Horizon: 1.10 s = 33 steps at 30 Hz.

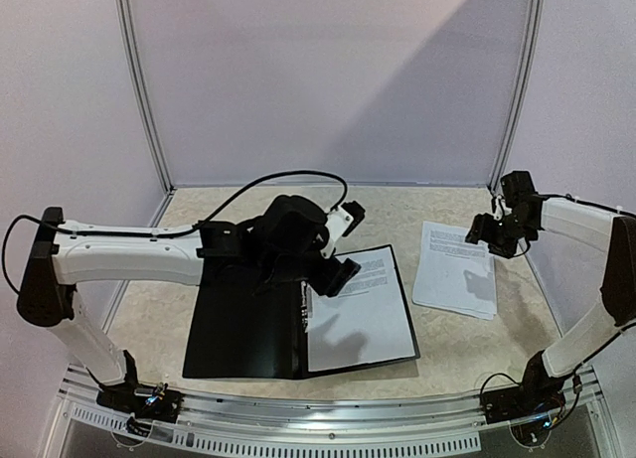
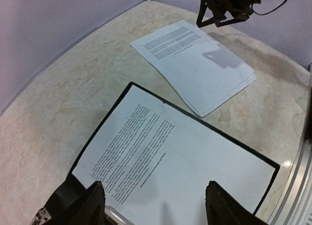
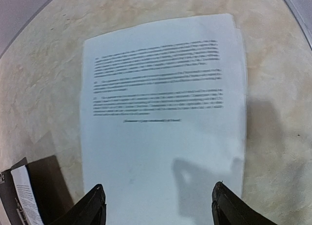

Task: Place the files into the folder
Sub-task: Adjust the file in the spring clip on the folder, then pick up the file from the corner of the board.

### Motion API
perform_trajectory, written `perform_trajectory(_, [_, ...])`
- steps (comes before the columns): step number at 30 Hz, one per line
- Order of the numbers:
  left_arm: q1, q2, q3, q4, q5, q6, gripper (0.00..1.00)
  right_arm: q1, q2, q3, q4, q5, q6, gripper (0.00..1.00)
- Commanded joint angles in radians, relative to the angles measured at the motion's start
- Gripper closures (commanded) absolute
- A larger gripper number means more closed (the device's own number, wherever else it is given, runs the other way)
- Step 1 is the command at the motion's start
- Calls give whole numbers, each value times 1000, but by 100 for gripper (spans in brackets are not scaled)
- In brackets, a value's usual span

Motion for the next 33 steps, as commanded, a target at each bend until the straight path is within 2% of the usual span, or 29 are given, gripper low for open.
perform_trajectory(1, [35, 117, 87, 52, 184, -188, 28, -114, -17, -83, 78, -67, -19, 28])
perform_trajectory(5, [75, 274, 253, 77, 357, -338, 32, -147, -2, -131, 108, -33, -13, 28])
perform_trajectory(10, [77, 476, 531, -6, 395, -353, 35, -148, 4, -240, 155, -48, 5, 27])
perform_trajectory(14, [77, 578, 648, -33, 418, -365, 35, -148, -38, -313, 184, -43, 11, 27])
perform_trajectory(22, [62, 646, 697, -20, 433, -374, 35, -148, -109, -410, 223, -59, 2, 26])
perform_trajectory(33, [18, 707, 770, -32, 408, -321, 35, -148, -143, -498, 332, -173, 20, 26])
